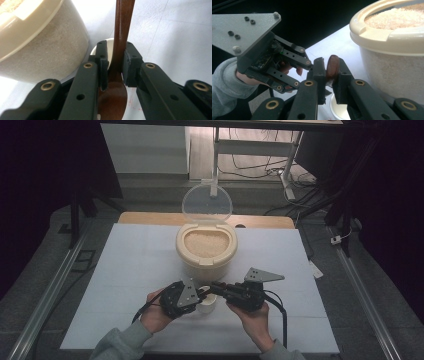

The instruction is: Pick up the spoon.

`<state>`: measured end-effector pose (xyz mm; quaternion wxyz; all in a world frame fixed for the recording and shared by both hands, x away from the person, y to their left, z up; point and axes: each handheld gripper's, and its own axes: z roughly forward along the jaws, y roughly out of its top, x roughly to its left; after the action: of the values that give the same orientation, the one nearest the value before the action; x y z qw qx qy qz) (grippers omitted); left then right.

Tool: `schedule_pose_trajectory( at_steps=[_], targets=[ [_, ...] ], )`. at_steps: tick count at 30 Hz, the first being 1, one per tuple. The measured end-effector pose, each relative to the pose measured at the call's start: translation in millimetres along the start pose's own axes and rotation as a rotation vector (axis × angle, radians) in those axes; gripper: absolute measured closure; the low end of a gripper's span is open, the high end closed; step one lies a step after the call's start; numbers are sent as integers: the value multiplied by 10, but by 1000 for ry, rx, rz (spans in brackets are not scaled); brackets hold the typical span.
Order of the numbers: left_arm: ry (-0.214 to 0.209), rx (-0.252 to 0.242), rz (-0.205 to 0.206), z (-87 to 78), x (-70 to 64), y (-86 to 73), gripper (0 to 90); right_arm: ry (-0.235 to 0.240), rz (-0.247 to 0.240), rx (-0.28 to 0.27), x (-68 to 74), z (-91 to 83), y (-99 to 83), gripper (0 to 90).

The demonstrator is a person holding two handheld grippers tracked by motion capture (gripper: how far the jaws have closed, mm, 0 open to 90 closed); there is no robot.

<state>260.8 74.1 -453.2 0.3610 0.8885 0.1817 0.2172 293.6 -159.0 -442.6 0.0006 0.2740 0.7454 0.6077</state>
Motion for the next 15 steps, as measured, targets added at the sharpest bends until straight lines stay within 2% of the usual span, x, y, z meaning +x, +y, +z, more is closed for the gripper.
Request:
schedule_pose_trajectory(
  at_steps=[4, 5, 6, 8, 11, 15],
  targets=[
    [-11, -18, -22, -30, 22, -7, 732, 11, -5, -13, -1, -15, 6, 819],
    [-11, -24, -30, -41, 33, -14, 672, 9, -13, -23, 0, -34, 15, 821],
    [-15, -34, -39, -58, 50, -26, 672, 9, -13, -23, 0, -34, 15, 821],
    [-24, -53, -71, -97, 88, -54, 578, -7, -19, -39, -12, -78, 32, 821],
    [-30, -74, -116, -156, 143, -108, 480, -6, -9, -54, -46, -117, 46, 822],
    [-20, -95, -170, -218, 200, -214, 400, -9, -11, -68, -72, -161, 65, 822]
  ],
)
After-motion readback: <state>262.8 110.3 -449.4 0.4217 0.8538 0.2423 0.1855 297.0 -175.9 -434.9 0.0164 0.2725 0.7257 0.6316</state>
